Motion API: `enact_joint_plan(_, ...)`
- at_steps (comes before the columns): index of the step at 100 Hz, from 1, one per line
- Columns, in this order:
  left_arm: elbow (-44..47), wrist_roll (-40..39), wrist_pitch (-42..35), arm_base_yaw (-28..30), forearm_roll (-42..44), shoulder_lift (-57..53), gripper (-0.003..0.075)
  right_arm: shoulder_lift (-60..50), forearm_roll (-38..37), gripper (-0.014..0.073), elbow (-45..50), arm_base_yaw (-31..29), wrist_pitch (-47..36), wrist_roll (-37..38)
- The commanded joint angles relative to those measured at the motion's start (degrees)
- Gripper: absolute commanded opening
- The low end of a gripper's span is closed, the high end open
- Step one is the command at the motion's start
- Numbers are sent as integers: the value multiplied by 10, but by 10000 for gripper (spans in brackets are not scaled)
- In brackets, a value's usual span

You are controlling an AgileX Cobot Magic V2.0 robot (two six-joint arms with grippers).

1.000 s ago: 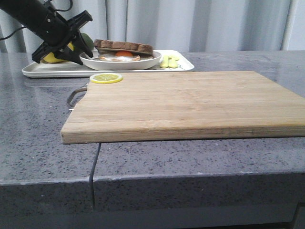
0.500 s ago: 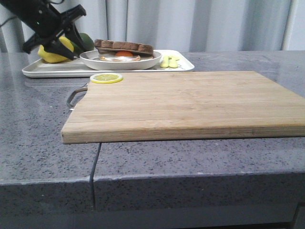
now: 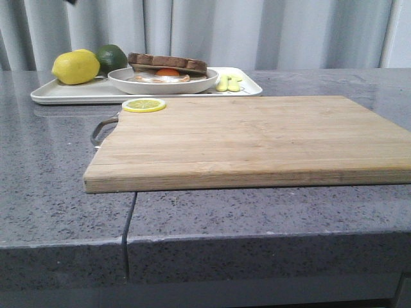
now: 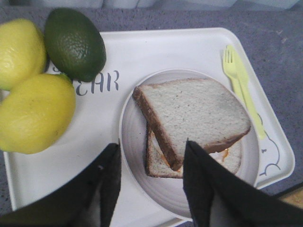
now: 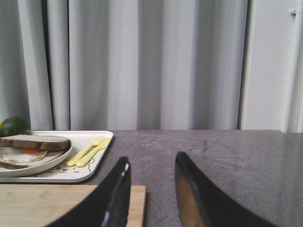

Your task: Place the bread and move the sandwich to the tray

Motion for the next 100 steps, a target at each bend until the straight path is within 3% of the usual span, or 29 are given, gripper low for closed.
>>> enact_joint_plan(1,-21,-4,-8,2,1,-73,293,2,-17,256,-17,-5,-26,-5)
enact_joint_plan(21,-12,-4,17,-4,8,-150,293,2,-17,256,-17,-5,-27,-5)
enact_joint_plan(37,66,-4,1,-17,48,-238,293,2,-16,256,-17,-5,-27,-5)
enact_joint_plan(67,386,20,-167,-68,66,-465,293,2,-16,256,-17,-5,-22,-5)
enact_joint_plan(100,778,22,-437,-119,66,-734,293,2,-16,256,-17,-5,4,-5)
